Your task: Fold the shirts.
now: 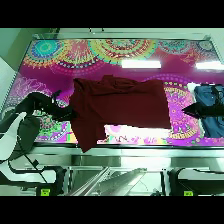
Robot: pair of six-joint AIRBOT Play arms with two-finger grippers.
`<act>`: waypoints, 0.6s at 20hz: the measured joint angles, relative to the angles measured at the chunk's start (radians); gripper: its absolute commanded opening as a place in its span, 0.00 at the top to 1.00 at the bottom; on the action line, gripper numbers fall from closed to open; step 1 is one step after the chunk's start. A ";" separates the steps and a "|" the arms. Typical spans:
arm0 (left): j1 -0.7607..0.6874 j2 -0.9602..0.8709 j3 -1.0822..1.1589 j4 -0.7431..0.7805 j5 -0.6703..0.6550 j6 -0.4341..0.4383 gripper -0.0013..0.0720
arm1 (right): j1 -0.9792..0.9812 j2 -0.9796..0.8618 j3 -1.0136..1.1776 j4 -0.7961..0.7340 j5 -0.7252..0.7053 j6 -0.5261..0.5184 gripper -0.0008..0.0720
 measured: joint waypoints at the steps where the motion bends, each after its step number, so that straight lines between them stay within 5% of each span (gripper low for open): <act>1: 0.010 -0.011 0.001 -0.019 -0.002 0.022 0.52 | 0.000 0.000 -0.009 -0.008 -0.001 -0.004 0.49; 5: 0.070 -0.084 0.045 -0.108 0.057 0.080 0.53 | 0.010 -0.001 -0.084 -0.022 -0.047 -0.016 0.49; 6: 0.080 -0.106 0.060 -0.124 0.075 0.091 0.73 | 0.015 -0.002 -0.102 -0.025 -0.064 -0.021 0.49; 7: 0.084 -0.127 0.070 -0.133 0.084 0.105 0.78 | 0.019 -0.002 -0.118 -0.026 -0.076 -0.023 0.49; 12: 0.100 -0.194 0.093 -0.176 0.162 0.163 0.84 | 0.035 -0.020 -0.149 -0.034 -0.113 -0.029 0.49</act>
